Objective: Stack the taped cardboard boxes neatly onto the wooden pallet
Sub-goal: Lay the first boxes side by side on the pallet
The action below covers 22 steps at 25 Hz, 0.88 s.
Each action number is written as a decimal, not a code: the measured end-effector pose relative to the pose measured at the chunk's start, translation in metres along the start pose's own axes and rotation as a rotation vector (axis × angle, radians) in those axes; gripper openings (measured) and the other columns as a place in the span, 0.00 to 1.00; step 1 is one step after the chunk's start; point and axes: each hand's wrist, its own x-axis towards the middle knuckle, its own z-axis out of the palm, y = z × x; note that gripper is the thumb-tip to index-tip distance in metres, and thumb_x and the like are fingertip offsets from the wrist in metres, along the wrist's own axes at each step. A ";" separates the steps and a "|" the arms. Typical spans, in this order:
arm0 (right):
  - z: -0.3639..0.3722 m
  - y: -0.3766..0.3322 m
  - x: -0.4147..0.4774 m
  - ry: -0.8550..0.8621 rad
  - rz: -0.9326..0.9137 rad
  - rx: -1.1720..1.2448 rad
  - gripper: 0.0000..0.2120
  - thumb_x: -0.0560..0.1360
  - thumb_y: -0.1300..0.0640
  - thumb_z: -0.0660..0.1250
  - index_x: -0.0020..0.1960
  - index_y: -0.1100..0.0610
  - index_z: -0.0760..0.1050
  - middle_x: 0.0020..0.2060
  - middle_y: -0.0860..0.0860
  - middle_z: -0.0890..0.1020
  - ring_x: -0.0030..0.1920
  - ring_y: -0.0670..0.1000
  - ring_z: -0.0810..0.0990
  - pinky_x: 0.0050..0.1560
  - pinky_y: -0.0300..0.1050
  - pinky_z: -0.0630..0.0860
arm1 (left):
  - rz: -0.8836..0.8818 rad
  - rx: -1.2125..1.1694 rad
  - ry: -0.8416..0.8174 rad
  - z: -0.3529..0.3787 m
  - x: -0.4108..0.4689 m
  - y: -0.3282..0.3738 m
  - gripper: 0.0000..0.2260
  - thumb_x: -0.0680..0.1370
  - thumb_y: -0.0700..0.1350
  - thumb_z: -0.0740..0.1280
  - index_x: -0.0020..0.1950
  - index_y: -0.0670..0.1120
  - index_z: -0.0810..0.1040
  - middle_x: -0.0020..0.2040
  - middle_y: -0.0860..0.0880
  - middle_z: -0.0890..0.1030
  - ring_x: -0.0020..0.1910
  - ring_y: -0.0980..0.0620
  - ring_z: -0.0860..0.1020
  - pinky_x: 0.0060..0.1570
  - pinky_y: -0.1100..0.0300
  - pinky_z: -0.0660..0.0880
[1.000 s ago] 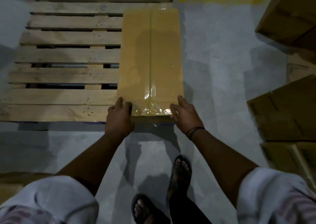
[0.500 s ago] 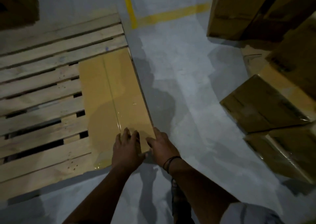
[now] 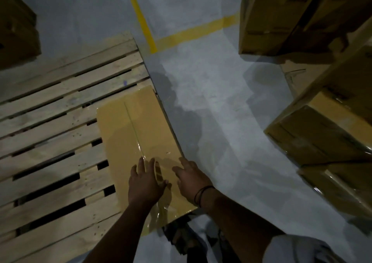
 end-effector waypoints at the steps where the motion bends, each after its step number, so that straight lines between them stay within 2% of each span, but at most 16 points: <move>1: -0.003 -0.004 0.008 -0.006 0.009 0.003 0.25 0.79 0.61 0.62 0.75 0.52 0.65 0.80 0.55 0.54 0.78 0.60 0.55 0.73 0.53 0.65 | 0.009 -0.003 -0.016 -0.003 0.008 -0.003 0.43 0.77 0.66 0.68 0.84 0.53 0.50 0.84 0.44 0.47 0.81 0.36 0.52 0.77 0.43 0.60; 4: -0.017 -0.017 0.042 0.014 0.021 0.002 0.26 0.81 0.61 0.61 0.77 0.52 0.63 0.80 0.54 0.50 0.79 0.59 0.53 0.75 0.53 0.62 | 0.051 0.023 0.002 -0.022 0.038 -0.015 0.40 0.78 0.65 0.67 0.83 0.53 0.53 0.84 0.44 0.50 0.80 0.36 0.55 0.76 0.44 0.62; 7: -0.025 -0.026 0.083 0.079 0.135 0.064 0.26 0.81 0.59 0.60 0.78 0.50 0.61 0.81 0.52 0.47 0.80 0.57 0.49 0.76 0.52 0.60 | 0.103 0.005 0.042 -0.041 0.076 -0.022 0.36 0.79 0.63 0.66 0.82 0.53 0.57 0.83 0.44 0.55 0.78 0.37 0.59 0.73 0.44 0.65; 10: -0.029 -0.033 0.117 0.112 0.213 0.133 0.27 0.81 0.58 0.61 0.78 0.49 0.59 0.80 0.51 0.49 0.79 0.58 0.52 0.75 0.54 0.62 | 0.137 0.012 0.084 -0.062 0.117 -0.020 0.34 0.80 0.63 0.65 0.82 0.52 0.59 0.83 0.44 0.56 0.78 0.37 0.60 0.71 0.43 0.67; 16: -0.047 -0.018 0.190 0.119 0.209 0.233 0.31 0.81 0.61 0.59 0.80 0.51 0.52 0.79 0.53 0.55 0.76 0.59 0.57 0.74 0.55 0.63 | 0.161 0.031 0.135 -0.098 0.210 -0.001 0.31 0.82 0.61 0.62 0.82 0.50 0.59 0.83 0.43 0.57 0.79 0.37 0.60 0.72 0.42 0.66; 19: -0.059 -0.016 0.230 0.100 0.185 0.267 0.31 0.82 0.60 0.58 0.81 0.48 0.49 0.80 0.53 0.55 0.76 0.58 0.58 0.74 0.57 0.64 | 0.151 0.027 0.161 -0.110 0.252 0.003 0.27 0.84 0.58 0.61 0.81 0.50 0.61 0.82 0.43 0.58 0.78 0.36 0.60 0.72 0.42 0.66; 22: -0.071 -0.012 0.267 0.095 0.148 0.276 0.32 0.82 0.59 0.59 0.81 0.47 0.49 0.80 0.53 0.53 0.77 0.59 0.59 0.74 0.58 0.65 | 0.118 0.002 0.127 -0.121 0.288 0.006 0.27 0.84 0.56 0.61 0.81 0.48 0.60 0.82 0.43 0.59 0.77 0.35 0.61 0.72 0.41 0.65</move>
